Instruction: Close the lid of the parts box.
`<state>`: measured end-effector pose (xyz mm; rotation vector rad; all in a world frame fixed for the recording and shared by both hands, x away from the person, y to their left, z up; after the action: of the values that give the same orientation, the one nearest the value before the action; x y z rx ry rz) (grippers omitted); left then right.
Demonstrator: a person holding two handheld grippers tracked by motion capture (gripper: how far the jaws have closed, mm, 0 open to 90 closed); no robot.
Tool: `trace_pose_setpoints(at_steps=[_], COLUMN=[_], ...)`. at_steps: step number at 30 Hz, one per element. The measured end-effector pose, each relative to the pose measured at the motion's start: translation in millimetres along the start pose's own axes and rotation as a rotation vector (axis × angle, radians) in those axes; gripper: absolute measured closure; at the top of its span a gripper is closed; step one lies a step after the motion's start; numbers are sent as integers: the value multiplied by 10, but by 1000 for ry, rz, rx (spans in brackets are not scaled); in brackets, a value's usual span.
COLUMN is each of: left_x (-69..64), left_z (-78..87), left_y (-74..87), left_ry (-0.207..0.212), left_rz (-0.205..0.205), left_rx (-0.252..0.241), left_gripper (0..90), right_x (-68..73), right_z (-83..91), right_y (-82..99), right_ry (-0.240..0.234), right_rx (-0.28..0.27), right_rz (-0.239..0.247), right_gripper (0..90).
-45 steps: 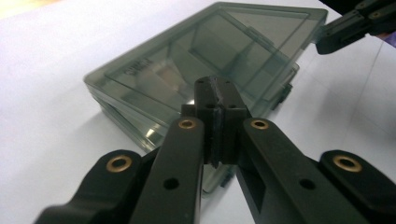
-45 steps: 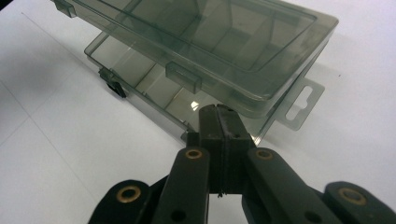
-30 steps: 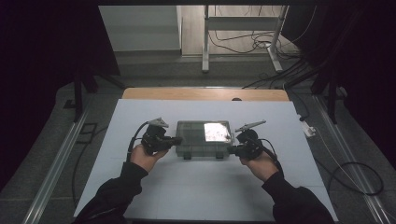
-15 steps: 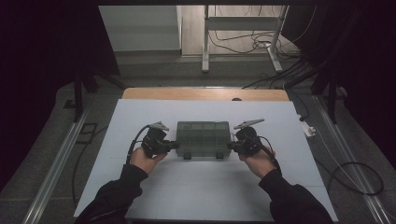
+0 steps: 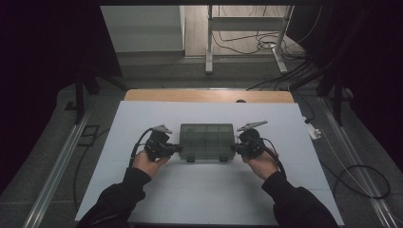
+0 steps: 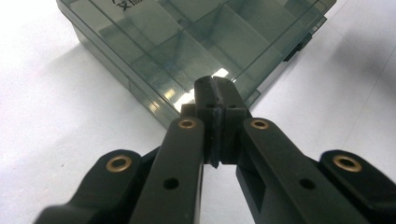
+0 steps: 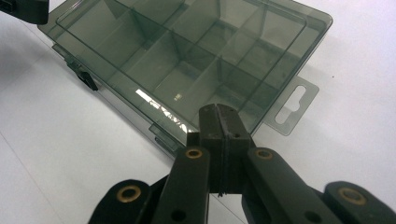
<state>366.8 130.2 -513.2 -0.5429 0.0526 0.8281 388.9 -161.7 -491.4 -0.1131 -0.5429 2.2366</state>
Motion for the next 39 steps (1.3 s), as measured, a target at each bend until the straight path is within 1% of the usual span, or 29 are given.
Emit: trace_pose_setpoints(at_steps=[1, 2, 3, 4, 5, 9, 12, 18, 23, 25, 27, 30, 34, 37, 39], left_x=[-2, -2, -2, -9, -14, -33, -53, -70, -83, -90, -97, -106, -119, -133, -138], left_z=[-9, -8, -6, -7, -8, 7, 34, 53, 65, 72, 79, 104, 135, 161, 181], left_y=[3, 0, -8, -12, -16, -25, -34, -36, -38, -37, -33, -22, 0, 25, 38], left_ry=[5, 15, 14, 3, 4, 2, -7, -30, -41, -51, -58, -67, -70, -79, -77], left_rz=[0, 5, 2, -3, -4, -10, -12, -22, -28, -31, -33, -38, -38, -41, -44], left_rx=[-3, -5, -1, -1, -1, -8, -28, -26, -23, -20, -18, -18, -20, -17, -19], left_gripper=[883, 881, 872, 865, 859, 817, 753, 609, 471, 415, 370, 309, 208, 167, 137], right_x=[0, 3, 5, 9, 14, 16, 18, 32, 41, 54, 66, 77, 83, 82, 87], right_z=[-26, -28, -27, -24, -23, -13, 12, 46, 59, 59, 62, 75, 105, 119, 132], right_y=[13, 14, 13, 10, 9, 7, 5, 5, 13, 21, 27, 29, 36, 41, 50], right_ry=[11, 1, -2, 4, 10, 6, 17, 22, 27, 26, 30, 23, 5, -10, -20], right_rx=[16, 7, 10, 10, 10, 5, -10, -26, -21, -12, -10, -17, -23, -23, -20], right_rz=[8, 6, 6, 11, 15, 8, 10, 7, 14, 23, 30, 24, 17, 17, 18], right_gripper=[888, 887, 887, 886, 885, 855, 798, 671, 547, 487, 446, 384, 331, 290, 254])
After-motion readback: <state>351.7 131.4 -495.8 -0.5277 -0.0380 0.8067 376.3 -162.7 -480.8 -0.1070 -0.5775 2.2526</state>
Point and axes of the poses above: each handheld gripper's, and its own axes: z roughly backward along the jaws, y roughly out of its underside, x roughly to its left, the point moved 3 cm from there along -z, roughly forward along the jaws, and after that the axes turned 14 degrees about x, right-handed, at the moved point
